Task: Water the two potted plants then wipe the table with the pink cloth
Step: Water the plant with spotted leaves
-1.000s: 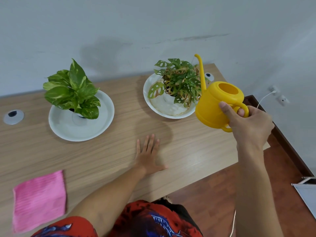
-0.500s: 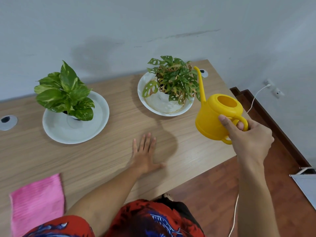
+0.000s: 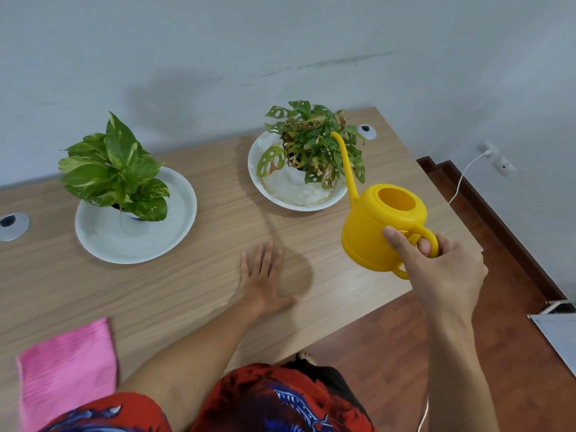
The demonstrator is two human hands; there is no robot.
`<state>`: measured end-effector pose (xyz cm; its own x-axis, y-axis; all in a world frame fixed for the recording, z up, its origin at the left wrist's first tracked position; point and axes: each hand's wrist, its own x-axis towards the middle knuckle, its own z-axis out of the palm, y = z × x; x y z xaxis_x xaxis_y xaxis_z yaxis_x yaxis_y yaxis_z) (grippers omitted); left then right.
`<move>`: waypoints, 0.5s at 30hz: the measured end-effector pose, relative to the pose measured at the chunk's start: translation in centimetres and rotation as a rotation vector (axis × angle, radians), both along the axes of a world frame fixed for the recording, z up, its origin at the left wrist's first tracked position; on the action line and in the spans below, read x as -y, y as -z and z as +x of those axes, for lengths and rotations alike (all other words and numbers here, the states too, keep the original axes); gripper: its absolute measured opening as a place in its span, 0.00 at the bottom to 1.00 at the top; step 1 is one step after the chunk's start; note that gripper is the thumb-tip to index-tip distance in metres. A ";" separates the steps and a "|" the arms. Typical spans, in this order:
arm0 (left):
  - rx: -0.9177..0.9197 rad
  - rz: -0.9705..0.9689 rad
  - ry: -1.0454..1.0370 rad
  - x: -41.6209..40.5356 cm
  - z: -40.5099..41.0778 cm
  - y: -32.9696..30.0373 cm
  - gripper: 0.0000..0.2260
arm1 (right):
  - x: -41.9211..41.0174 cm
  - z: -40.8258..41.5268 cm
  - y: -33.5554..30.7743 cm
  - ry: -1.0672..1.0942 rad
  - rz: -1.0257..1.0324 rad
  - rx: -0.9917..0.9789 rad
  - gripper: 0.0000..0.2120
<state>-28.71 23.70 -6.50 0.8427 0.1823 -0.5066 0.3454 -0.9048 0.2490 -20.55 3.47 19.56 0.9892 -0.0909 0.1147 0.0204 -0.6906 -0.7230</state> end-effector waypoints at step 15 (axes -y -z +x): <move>0.044 -0.031 0.005 -0.1 -0.2 0.3 0.56 | -1.7 -0.6 -0.7 -0.035 0.036 -0.025 0.31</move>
